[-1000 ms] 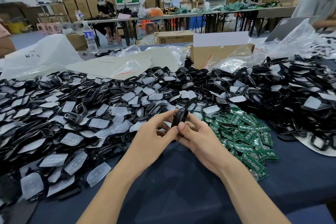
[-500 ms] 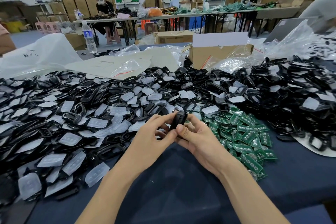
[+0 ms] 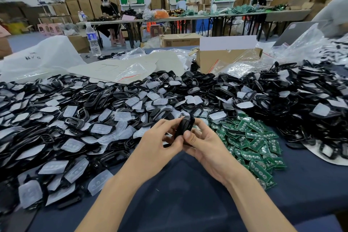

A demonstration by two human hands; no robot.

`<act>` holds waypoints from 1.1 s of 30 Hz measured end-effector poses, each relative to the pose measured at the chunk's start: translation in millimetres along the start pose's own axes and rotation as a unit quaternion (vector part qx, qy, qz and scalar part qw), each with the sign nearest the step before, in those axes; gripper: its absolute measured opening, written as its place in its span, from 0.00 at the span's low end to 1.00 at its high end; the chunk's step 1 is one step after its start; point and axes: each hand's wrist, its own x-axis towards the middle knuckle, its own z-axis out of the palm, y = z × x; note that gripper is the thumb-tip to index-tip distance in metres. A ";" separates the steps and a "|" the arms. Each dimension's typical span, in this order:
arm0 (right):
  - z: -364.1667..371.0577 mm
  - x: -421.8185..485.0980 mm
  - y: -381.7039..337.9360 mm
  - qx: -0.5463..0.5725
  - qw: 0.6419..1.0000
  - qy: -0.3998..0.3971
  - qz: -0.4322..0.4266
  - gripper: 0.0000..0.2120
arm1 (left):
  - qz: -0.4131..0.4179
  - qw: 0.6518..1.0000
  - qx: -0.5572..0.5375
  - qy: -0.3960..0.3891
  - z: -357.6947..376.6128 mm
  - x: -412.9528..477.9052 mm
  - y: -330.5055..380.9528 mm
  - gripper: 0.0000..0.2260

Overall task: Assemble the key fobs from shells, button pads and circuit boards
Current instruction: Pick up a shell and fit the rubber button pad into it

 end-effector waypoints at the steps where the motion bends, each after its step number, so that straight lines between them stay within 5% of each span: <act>1: -0.2 -0.1 0.0 0.000 1.000 -0.002 -0.001 0.21 | 0.006 1.000 0.004 0.003 0.9 0.0 -0.3 0.19; 7: -1.2 2.1 -0.3 0.001 1.000 0.023 -0.007 0.22 | 0.010 1.000 0.029 0.006 10.0 -0.6 -2.7 0.19; 22: -2.9 10.9 6.7 0.068 0.992 0.096 -0.037 0.19 | 0.062 0.959 0.203 0.190 52.7 1.4 14.8 0.05; 33: -0.7 10.5 9.4 0.070 0.991 0.108 -0.025 0.17 | 0.089 0.942 0.237 0.222 50.9 3.4 7.7 0.05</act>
